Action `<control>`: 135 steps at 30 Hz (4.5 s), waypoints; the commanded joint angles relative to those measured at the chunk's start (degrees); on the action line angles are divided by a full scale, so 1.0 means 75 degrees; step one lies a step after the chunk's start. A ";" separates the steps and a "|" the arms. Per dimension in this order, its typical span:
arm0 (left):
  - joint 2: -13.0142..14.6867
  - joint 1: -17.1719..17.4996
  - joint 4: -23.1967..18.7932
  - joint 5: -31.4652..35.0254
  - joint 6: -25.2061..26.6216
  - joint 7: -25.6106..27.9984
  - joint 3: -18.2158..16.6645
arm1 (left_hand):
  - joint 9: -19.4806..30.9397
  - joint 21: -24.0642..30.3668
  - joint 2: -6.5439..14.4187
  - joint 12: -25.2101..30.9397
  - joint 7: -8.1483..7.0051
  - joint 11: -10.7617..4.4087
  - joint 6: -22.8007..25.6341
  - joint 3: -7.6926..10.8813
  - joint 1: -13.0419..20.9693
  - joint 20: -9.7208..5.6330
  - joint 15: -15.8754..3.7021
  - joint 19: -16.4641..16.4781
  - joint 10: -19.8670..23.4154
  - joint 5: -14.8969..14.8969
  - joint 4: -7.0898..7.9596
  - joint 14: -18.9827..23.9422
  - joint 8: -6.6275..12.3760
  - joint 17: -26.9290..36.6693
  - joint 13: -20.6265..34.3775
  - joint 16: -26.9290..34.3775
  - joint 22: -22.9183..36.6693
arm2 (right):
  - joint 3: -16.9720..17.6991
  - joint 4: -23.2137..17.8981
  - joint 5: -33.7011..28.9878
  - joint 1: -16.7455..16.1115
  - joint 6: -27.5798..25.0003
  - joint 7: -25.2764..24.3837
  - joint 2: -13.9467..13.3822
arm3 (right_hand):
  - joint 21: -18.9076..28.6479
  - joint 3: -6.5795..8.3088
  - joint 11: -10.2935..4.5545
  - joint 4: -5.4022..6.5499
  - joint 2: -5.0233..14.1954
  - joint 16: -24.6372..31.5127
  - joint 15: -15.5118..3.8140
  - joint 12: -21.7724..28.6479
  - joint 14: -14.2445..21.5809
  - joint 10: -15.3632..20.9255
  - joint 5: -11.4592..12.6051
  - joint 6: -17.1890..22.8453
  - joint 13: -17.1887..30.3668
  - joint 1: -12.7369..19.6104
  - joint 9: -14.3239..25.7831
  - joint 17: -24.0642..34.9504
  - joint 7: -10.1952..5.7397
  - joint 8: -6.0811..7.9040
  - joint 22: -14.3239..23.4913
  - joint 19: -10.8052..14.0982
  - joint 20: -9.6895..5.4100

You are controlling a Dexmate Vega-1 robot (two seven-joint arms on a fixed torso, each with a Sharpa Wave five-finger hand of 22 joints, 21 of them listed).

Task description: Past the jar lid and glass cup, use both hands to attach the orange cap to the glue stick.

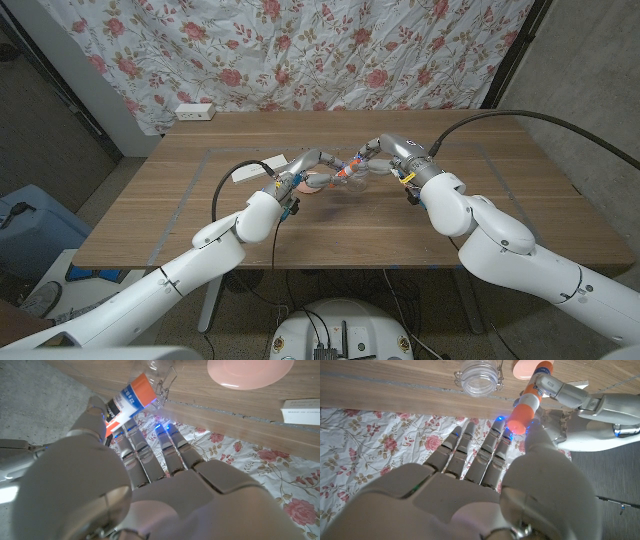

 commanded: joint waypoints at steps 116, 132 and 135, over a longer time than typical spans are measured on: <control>-0.0072 0.0033 0.0188 -0.0116 -0.0211 0.0193 -0.0058 | 0.0029 -0.0074 0.0331 0.0028 0.0199 -0.0026 0.0399 0.0196 -0.0157 -0.0021 -0.0961 0.0077 0.0037 0.0025 0.0117 0.0047 0.0052 0.0015 0.0042 0.0018 0.0036 | 0.0496 0.0084 0.1498 0.0103 0.0576 0.0181 -0.0436 | -0.0008 -0.0848 0.0293 0.0280 -0.0556 -0.0636 0.0005 -0.0137 -0.1369 -0.2829 0.0254 -0.2359 -0.0013 -0.1447 0.0033 -0.0079 0.0109 -0.1114 0.0035 -0.0663 0.0596; -0.0083 0.0108 0.0208 -0.0160 -0.0276 0.0280 -0.0110 | 0.0029 -0.0075 0.0344 0.0028 0.0205 -0.0025 0.0384 0.0211 -0.0152 -0.0017 -0.0976 0.0082 0.0033 0.0028 0.0116 0.0054 0.0048 0.0015 0.0043 0.0017 0.0036 | 0.1159 0.0349 0.2381 -0.0501 0.1527 -0.0287 -0.0643 | -0.0022 -0.1088 0.0913 0.0612 -0.0322 -0.1016 0.0538 -0.0155 -0.2155 -0.4382 0.0278 -0.3840 -0.0039 -0.2456 0.0037 -0.0059 0.0471 -0.1167 0.0042 -0.1154 0.0740; -0.0094 0.0127 0.0204 -0.0164 -0.0268 0.0307 -0.0121 | 0.0029 -0.0075 0.0342 0.0028 0.0198 -0.0026 0.0394 0.0211 -0.0151 -0.0016 -0.0976 0.0082 0.0032 0.0027 0.0114 0.0052 0.0052 0.0014 0.0043 0.0016 0.0036 | 0.1253 0.0426 0.2450 -0.0662 0.1839 -0.0463 -0.0692 | -0.0018 -0.1104 0.0973 0.0660 -0.0264 -0.1059 0.0580 -0.0165 -0.2265 -0.4559 0.0244 -0.4017 -0.0043 -0.2575 0.0036 -0.0047 0.0478 -0.1183 0.0042 -0.1190 0.0738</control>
